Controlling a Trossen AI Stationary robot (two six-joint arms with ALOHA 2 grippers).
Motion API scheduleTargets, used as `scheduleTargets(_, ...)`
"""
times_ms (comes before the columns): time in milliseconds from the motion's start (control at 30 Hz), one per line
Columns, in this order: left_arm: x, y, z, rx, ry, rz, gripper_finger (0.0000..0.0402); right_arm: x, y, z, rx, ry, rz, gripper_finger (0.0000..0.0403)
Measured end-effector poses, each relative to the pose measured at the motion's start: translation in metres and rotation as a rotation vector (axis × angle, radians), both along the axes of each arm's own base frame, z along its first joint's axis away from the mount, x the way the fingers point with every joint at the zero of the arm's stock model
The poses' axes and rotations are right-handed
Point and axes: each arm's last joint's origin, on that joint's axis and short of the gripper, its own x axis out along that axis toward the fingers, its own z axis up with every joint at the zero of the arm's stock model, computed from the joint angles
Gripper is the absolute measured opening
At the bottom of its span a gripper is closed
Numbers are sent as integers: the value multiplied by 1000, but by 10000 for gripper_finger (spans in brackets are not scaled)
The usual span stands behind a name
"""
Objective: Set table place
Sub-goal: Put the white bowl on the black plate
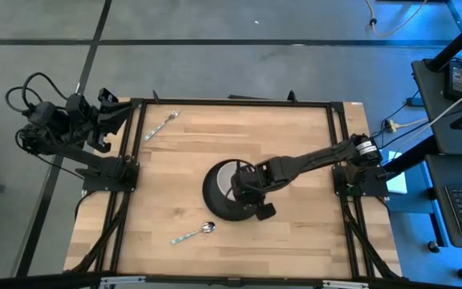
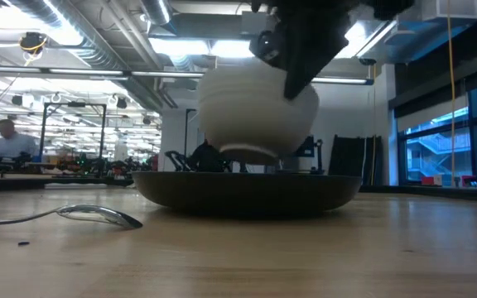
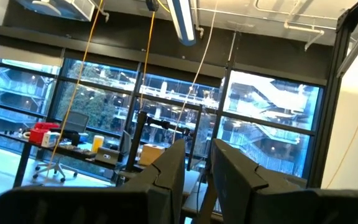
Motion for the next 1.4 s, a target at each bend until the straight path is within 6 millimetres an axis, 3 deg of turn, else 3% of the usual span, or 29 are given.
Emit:
scheduleTargets(367,0,0,0,-1,0,-1,73,1,0,-27,10,-52,-1,11)
scheduleTargets(1400,0,0,-1,2,8,0,73,2,1,-42,9,0,-5,14)
